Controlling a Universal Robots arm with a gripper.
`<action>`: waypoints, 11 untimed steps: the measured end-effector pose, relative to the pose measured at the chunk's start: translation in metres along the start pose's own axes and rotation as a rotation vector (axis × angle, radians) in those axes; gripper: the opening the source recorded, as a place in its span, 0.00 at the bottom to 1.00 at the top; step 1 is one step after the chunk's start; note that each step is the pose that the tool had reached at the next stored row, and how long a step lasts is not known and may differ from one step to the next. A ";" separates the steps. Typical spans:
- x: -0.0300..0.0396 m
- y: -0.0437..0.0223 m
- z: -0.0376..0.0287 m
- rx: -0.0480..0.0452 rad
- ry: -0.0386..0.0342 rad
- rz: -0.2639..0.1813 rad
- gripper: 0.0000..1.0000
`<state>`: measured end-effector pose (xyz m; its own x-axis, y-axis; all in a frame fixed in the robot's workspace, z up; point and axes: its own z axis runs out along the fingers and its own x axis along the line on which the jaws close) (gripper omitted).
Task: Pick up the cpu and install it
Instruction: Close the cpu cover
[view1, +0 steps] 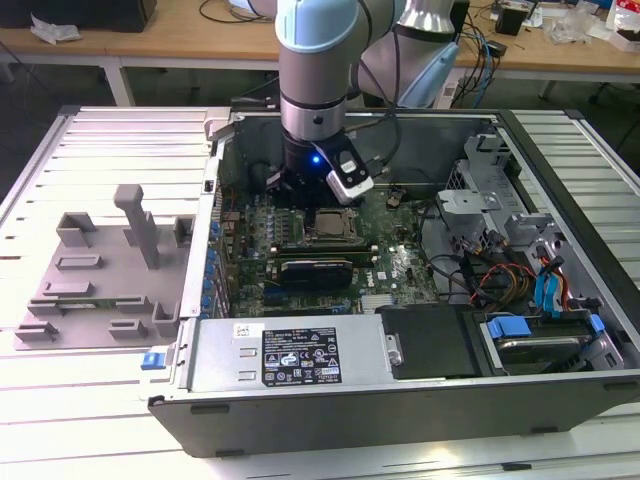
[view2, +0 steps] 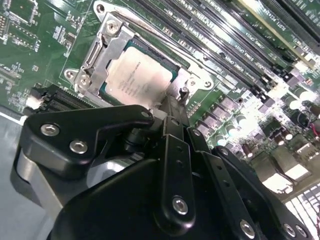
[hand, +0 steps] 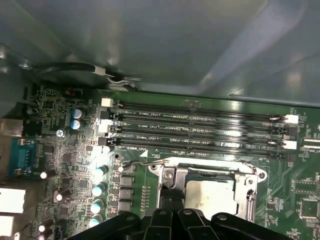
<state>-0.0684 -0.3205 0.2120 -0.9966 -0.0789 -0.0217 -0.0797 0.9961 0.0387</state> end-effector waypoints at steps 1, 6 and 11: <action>-0.0001 0.0001 -0.0036 -0.0001 0.0000 0.000 0.11; -0.0023 0.0004 -0.0142 0.0000 0.0000 0.000 0.11; -0.0309 -0.0038 -0.0248 -0.0004 0.0044 0.000 0.11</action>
<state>-0.0378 -0.3229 0.2374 -0.9967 -0.0792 -0.0173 -0.0798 0.9960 0.0391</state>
